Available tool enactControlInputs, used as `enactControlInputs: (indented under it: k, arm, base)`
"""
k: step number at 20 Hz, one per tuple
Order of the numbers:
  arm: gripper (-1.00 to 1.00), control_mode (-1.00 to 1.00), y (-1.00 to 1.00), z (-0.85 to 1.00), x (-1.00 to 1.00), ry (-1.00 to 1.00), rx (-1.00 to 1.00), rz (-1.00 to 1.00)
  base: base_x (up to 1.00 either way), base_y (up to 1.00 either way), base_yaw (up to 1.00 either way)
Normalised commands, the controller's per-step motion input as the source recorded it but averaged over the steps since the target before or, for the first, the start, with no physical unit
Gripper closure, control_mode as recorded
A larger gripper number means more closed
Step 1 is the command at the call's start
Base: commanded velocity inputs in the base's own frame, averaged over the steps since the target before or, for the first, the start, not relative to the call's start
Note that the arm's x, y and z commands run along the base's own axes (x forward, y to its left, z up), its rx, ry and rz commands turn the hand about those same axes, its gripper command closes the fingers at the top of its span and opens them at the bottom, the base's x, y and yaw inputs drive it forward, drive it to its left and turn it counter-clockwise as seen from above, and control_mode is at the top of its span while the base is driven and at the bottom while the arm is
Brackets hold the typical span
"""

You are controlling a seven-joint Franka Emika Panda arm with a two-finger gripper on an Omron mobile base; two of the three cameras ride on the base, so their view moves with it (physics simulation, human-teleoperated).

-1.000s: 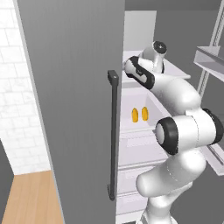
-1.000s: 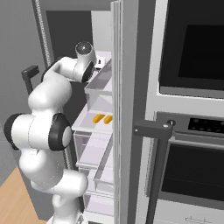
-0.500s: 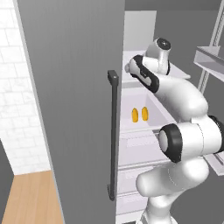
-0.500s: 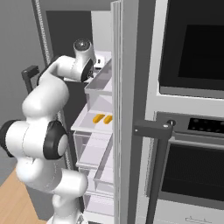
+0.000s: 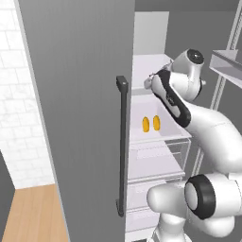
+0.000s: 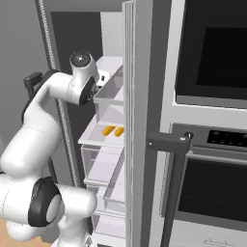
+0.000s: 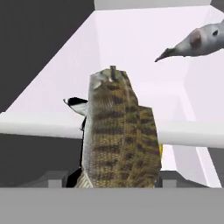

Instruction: Place one corn and one fish in each tupperware on the nearby counter, to pack two identical lunches.

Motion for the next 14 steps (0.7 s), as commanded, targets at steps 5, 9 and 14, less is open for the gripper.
enactControlInputs:
  k: [5,9,14]
  arm:
    - [1.00,-1.00,0.00,0.00,-1.00,0.00,0.00,-0.02]
    - [1.00,-1.00,0.00,0.00,-1.00,0.00,0.00,-0.01]
    - [1.00,1.00,0.00,-0.01,-0.80,0.01,0.00,-0.01]
  base:
    - [0.00,0.00,0.00]
    - [0.00,0.00,0.00]
    - [-0.20,0.00,0.00]
